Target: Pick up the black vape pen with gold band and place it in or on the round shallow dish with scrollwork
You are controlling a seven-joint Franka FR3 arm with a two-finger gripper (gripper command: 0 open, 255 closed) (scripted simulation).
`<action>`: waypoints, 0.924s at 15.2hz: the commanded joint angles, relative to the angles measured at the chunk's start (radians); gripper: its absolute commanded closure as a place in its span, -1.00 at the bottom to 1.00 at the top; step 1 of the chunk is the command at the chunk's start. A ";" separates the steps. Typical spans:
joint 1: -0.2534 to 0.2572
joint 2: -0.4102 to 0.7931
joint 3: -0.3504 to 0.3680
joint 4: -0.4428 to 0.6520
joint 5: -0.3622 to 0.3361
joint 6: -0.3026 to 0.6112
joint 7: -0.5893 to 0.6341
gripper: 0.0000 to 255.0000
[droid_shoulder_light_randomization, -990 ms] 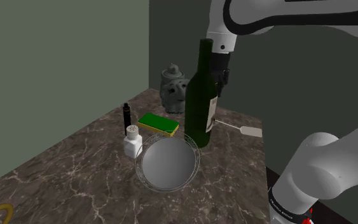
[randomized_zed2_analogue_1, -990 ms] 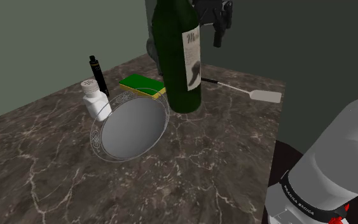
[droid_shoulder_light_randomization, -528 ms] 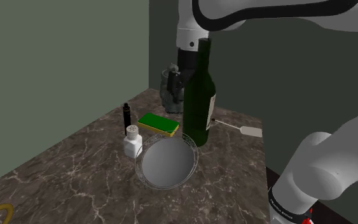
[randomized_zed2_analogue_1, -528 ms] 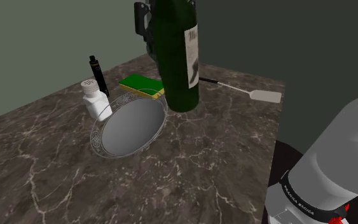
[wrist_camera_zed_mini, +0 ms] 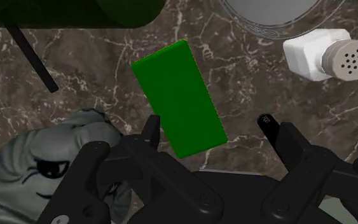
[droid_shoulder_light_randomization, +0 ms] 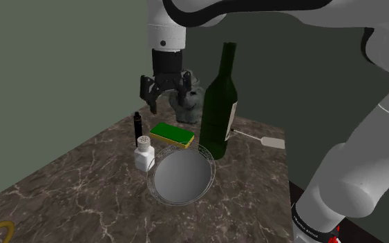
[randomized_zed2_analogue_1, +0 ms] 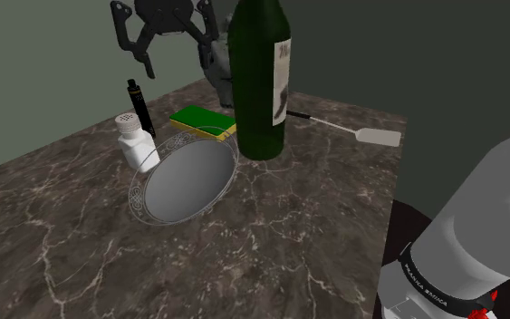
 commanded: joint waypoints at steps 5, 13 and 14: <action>0.071 0.257 0.071 0.284 -0.116 -0.051 0.166 -1.00; 0.073 0.258 0.069 0.182 -0.116 0.051 0.172 -1.00; 0.073 0.258 0.069 0.182 -0.116 0.051 0.172 -1.00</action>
